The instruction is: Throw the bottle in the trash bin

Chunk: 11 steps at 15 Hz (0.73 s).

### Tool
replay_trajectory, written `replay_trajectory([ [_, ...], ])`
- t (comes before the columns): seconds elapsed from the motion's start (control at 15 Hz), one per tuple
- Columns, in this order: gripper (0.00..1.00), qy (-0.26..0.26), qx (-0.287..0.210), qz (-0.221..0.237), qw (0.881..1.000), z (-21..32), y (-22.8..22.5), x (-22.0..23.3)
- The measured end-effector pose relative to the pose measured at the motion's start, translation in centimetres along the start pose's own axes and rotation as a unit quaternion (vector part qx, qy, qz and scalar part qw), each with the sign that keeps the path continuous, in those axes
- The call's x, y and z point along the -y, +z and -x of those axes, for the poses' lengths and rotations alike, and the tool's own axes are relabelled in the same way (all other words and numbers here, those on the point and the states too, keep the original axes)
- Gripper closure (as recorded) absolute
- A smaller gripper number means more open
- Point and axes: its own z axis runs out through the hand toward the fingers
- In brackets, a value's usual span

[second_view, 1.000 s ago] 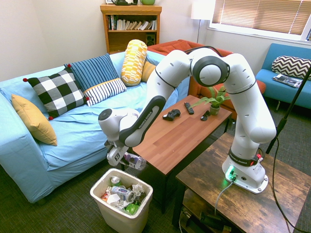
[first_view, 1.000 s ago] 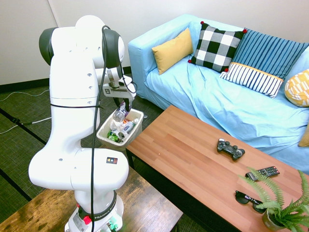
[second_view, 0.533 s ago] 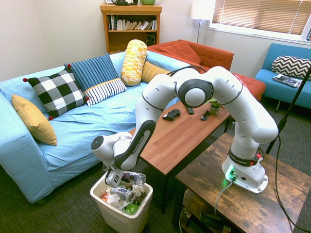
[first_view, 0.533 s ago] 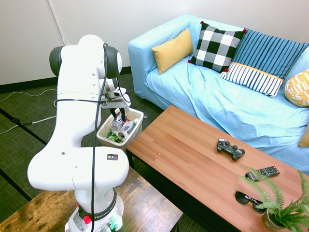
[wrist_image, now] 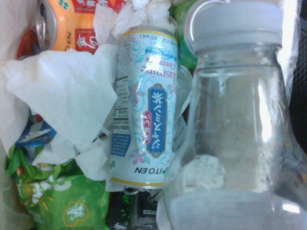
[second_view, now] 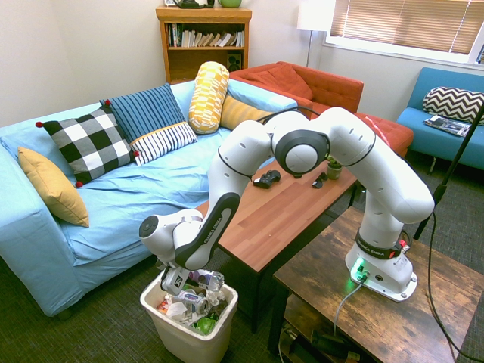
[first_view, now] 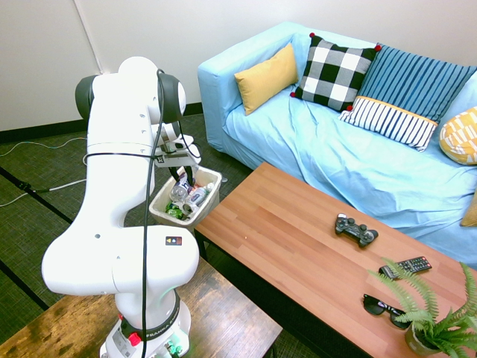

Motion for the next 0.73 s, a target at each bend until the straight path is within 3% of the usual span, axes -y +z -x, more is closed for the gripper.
replay_trajectory([
  [0.73, 0.0, 0.009, -0.004, 0.0, 1.0, -0.95, -0.19, -0.26],
])
